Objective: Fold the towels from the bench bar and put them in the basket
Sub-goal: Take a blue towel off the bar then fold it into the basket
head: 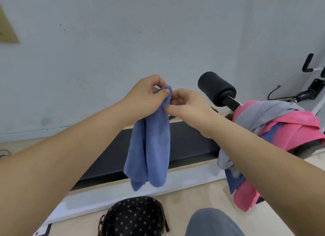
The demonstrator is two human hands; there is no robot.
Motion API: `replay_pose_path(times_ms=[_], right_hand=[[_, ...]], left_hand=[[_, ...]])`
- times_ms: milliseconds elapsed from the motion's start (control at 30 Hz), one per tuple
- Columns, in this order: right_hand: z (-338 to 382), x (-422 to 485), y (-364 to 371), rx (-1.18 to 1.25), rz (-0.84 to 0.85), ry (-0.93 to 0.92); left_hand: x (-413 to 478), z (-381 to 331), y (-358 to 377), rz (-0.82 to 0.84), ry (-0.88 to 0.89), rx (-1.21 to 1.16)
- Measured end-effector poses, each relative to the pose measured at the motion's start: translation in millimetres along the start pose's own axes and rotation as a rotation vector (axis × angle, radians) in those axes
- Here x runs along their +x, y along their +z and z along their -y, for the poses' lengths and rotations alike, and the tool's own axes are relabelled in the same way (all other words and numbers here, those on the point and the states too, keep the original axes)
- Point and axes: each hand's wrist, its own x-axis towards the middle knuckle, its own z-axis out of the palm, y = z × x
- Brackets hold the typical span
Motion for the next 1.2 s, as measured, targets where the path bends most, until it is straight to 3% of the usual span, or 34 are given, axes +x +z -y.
replay_pose_path(times_ms=[67, 267, 533, 700, 833, 933, 1033, 1067, 1200], right_hand=[[6.4, 5.2, 23.2, 0.103, 0.016, 0.022], [26.4, -0.6, 92.2, 0.174, 0.334, 0.032], [12.8, -17.0, 134.0, -0.315, 0.136, -0.038], [-4.7, -30.1, 123.2, 0.009, 0.275, 0.069], [-18.5, -14.6, 113.7, -0.039, 0.098, 0.046], [-28.6, 3.2, 104.2, -0.39, -0.019, 0.001], [-39.9, 11.1, 100.0, -0.692, -0.014, 0.114], [-45.1, 14.7, 98.3, -0.679, -0.034, 0.154], [-55.8, 27.6, 96.7, -0.215, -0.207, 0.287]], left_hand=[[-22.5, 10.3, -30.5, 0.006, -0.014, 0.01], [-86.1, 47.6, -98.1, 0.014, -0.053, 0.04], [-107.0, 72.6, -102.1, -0.035, -0.034, 0.054], [-99.0, 76.0, -78.7, 0.094, -0.048, -0.017], [-89.5, 77.9, -71.4, 0.111, -0.004, -0.047], [-81.6, 83.0, -70.4, 0.085, 0.013, 0.002], [-74.3, 90.3, -70.1, 0.079, 0.036, 0.142], [-72.6, 94.2, -70.5, 0.08, 0.04, 0.2], [-73.4, 117.5, -73.0, 0.092, -0.007, 0.393]])
